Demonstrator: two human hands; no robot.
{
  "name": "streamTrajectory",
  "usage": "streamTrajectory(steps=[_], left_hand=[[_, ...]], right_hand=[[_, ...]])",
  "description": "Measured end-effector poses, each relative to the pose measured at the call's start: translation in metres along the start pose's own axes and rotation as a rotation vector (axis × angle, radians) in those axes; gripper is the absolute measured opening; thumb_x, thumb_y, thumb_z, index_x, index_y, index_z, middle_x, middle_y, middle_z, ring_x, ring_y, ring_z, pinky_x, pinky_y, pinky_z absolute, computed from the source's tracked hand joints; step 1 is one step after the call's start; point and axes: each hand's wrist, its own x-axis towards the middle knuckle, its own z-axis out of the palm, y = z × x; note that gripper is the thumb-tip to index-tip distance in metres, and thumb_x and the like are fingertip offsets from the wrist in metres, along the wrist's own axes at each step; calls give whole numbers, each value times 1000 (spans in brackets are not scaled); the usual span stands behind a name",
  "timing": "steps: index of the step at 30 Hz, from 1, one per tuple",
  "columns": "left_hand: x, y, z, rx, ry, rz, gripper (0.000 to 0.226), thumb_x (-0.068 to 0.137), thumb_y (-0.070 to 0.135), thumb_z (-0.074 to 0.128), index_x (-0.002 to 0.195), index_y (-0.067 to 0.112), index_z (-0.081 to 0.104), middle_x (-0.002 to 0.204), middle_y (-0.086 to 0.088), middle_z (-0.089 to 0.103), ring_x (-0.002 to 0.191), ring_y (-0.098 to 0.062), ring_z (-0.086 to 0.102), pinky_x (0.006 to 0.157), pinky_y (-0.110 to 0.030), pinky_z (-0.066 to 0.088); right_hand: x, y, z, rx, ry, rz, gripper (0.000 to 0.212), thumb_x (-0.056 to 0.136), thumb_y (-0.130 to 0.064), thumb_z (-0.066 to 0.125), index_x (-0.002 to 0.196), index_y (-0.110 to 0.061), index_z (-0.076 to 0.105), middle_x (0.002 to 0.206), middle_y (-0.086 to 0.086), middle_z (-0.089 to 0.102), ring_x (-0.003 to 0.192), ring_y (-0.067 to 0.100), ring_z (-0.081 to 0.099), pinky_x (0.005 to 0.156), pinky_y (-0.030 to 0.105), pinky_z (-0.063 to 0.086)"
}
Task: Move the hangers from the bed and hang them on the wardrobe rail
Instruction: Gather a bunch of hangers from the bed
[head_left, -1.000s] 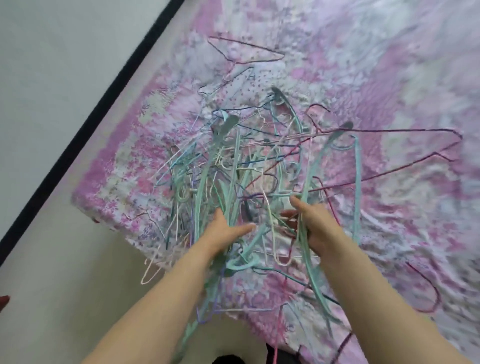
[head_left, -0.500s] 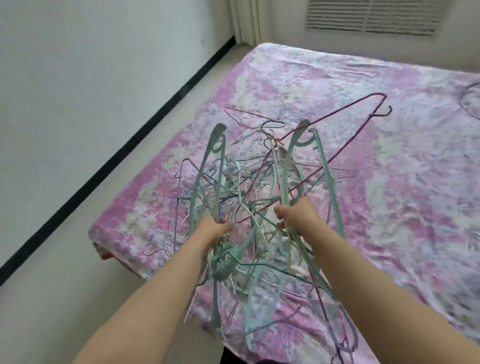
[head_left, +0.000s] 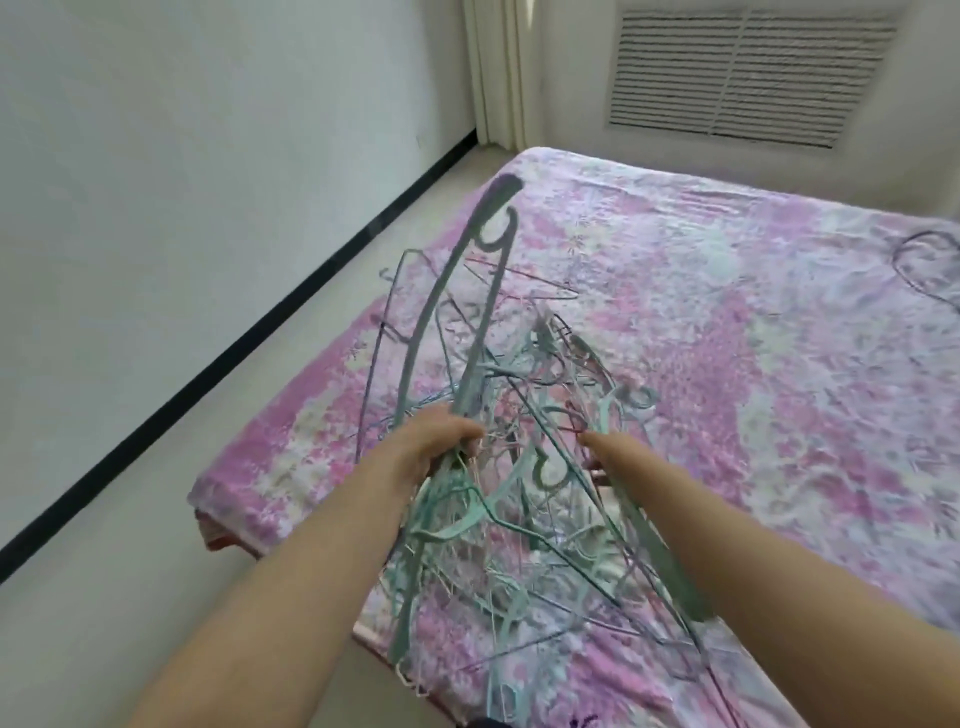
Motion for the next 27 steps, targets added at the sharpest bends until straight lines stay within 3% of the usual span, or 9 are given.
streamTrajectory(steps=[2, 4, 8, 13, 15, 18, 20, 23, 27], left_hand=[[-8, 11, -10, 6, 38, 122, 17, 81, 18, 72, 79, 12, 56, 51, 0, 56, 42, -11, 52, 45, -24, 45], [-14, 17, -19, 13, 74, 212, 22, 80, 29, 75, 85, 16, 59, 61, 1, 57, 49, -11, 52, 47, -24, 43], [-18, 14, -32, -163, 38, 176, 23, 85, 34, 71, 92, 16, 59, 78, -2, 61, 65, -14, 59, 55, -27, 44], [-19, 0, -40, -348, 226, 101, 33, 90, 32, 65, 68, 15, 47, 50, -1, 43, 48, -17, 41, 49, -26, 33], [-24, -4, -43, -477, 170, 49, 42, 93, 34, 59, 60, 15, 44, 44, 0, 46, 48, -19, 48, 50, -27, 39], [-33, -11, -44, -777, -42, 7, 45, 97, 35, 51, 57, 15, 45, 52, -4, 55, 59, -22, 64, 65, -34, 50], [-39, -13, -43, -883, -143, 39, 38, 96, 35, 50, 64, 16, 44, 49, -1, 48, 49, -15, 57, 58, -27, 50], [-48, -16, -47, -901, -95, 75, 21, 96, 30, 51, 82, 14, 50, 47, 4, 39, 38, -8, 43, 44, -20, 44], [-66, -28, -64, -957, 22, 113, 39, 95, 25, 50, 58, 13, 57, 47, 0, 53, 40, -13, 55, 44, -21, 50]], right_hand=[[-3, -6, 5, 137, -1, -15, 17, 94, -22, 53, 87, -7, 57, 67, 6, 57, 52, 15, 49, 51, 22, 33], [-6, -18, 6, 204, 4, -99, 21, 95, -16, 51, 78, -6, 55, 66, 6, 60, 49, 15, 53, 50, 23, 38], [-22, -52, -4, 331, -29, -275, 16, 96, -14, 53, 87, -1, 55, 71, 11, 61, 48, 15, 59, 52, 29, 53], [-41, -78, -23, 257, 61, -391, 24, 94, -25, 58, 103, -2, 54, 77, 10, 66, 65, 19, 61, 54, 29, 53], [-46, -81, -29, 291, -19, -379, 23, 93, -20, 60, 106, -2, 56, 78, 11, 65, 64, 20, 61, 53, 30, 54], [-54, -84, -29, 284, -107, -400, 22, 93, -18, 61, 108, -4, 55, 84, 11, 57, 53, 14, 62, 45, 22, 51], [-57, -86, -27, 229, -80, -443, 25, 92, -23, 63, 108, -5, 56, 85, 9, 56, 53, 10, 61, 41, 18, 48], [-54, -90, -32, 240, -19, -454, 25, 93, -26, 60, 105, -4, 56, 88, 10, 60, 69, 15, 53, 50, 24, 50], [-48, -89, -54, 248, 44, -442, 29, 99, -29, 50, 112, -4, 57, 71, -5, 69, 72, 13, 52, 59, 25, 34]])
